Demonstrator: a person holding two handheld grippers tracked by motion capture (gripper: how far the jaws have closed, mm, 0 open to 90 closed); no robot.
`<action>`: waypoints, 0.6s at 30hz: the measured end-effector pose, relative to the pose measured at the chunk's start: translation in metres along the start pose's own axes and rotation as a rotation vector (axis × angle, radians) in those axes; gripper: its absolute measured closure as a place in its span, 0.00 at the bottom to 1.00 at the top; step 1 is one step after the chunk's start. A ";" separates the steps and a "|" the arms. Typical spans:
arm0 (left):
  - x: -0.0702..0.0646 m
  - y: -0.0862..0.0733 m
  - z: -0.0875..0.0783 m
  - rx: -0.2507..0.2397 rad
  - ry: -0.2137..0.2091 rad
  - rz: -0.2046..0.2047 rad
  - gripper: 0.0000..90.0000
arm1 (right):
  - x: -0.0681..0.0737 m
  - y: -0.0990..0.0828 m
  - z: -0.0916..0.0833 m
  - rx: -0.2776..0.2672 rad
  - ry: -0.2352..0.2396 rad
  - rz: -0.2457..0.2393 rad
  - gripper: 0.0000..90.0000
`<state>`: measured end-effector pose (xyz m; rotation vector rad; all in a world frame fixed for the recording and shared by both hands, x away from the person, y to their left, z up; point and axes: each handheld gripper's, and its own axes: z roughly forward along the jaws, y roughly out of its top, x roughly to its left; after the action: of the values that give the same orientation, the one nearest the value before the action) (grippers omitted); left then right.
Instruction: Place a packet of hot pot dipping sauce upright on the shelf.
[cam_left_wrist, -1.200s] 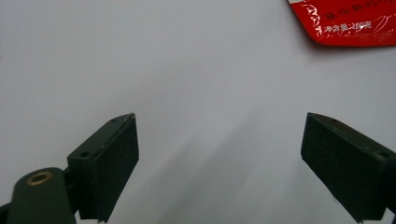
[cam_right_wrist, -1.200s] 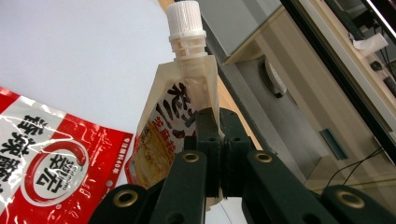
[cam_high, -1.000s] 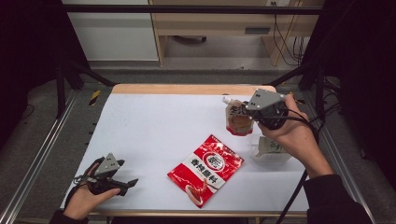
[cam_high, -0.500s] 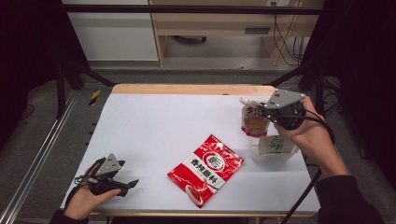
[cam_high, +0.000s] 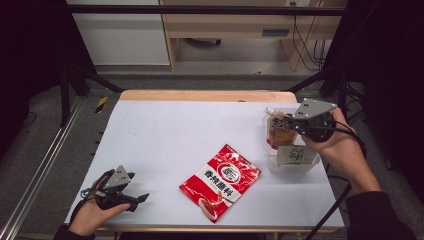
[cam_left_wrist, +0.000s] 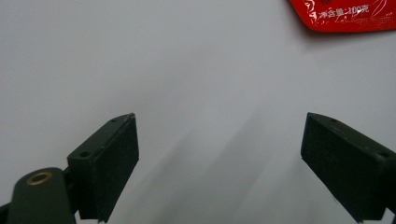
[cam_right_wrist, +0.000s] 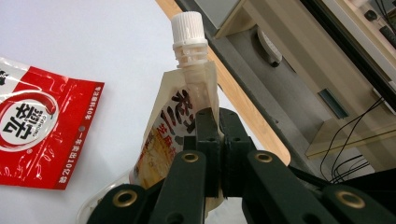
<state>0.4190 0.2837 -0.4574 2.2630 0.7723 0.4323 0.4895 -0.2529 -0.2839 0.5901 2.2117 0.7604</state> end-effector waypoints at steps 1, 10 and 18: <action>0.000 0.000 0.000 0.001 -0.001 -0.001 0.13 | 0.000 -0.001 0.000 0.000 0.001 -0.001 0.98; -0.002 0.000 0.002 0.011 -0.005 0.012 0.13 | 0.001 -0.007 0.004 0.017 0.008 0.005 0.98; -0.001 -0.001 0.002 0.015 -0.005 0.010 0.13 | 0.002 -0.012 0.008 0.024 0.017 0.011 0.98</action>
<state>0.4188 0.2822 -0.4594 2.2823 0.7647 0.4271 0.4922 -0.2576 -0.2967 0.6096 2.2376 0.7485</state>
